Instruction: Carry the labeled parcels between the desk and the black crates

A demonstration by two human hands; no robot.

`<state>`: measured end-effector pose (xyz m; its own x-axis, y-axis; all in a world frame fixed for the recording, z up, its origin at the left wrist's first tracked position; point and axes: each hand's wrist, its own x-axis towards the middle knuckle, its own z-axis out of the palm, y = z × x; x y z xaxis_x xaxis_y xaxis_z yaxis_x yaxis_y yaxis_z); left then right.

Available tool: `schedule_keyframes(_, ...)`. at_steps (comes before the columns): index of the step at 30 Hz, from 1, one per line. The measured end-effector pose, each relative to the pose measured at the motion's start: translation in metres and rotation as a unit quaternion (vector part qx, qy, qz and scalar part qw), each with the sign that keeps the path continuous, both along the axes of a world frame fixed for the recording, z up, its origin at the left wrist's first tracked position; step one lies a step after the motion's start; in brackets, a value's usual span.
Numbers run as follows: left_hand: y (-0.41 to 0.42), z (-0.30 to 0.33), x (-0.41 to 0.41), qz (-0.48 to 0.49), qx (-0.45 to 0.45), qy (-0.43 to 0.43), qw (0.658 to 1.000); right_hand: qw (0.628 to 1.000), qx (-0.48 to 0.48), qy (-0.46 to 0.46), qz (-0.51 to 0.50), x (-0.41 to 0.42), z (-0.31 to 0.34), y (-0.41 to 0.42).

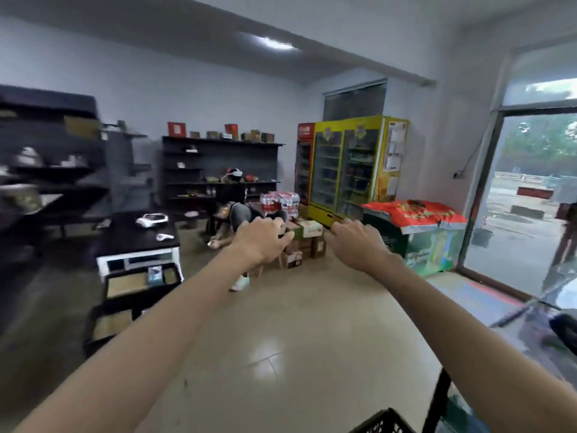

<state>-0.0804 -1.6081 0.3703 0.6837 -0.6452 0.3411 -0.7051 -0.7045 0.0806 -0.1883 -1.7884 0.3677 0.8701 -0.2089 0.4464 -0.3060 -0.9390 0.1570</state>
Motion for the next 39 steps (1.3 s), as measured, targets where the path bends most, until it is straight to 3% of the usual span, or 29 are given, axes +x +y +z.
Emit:
schedule_keyframes(10, 0.301, -0.003, 0.092, 0.228, -0.005, 0.003, 0.974, 0.967, 0.048, -0.017, 0.248, 0.194, 0.003, 0.272)
schedule_keyframes(18, 0.508, -0.029, 0.083, 0.397, -0.019, 0.019, 0.918, 0.9, 0.036, 0.01, 0.435, 0.264, -0.016, 0.493)
schedule_keyframes(28, 0.686, -0.043, 0.039, 0.597, 0.003, 0.021, 0.802, 0.772, 0.053, 0.04, 0.632, 0.289, -0.036, 0.719)
schedule_keyframes(39, 0.801, -0.02, 0.019, 0.756, -0.022, 0.024, 0.654, 0.634, 0.046, 0.046, 0.77, 0.324, -0.021, 0.902)
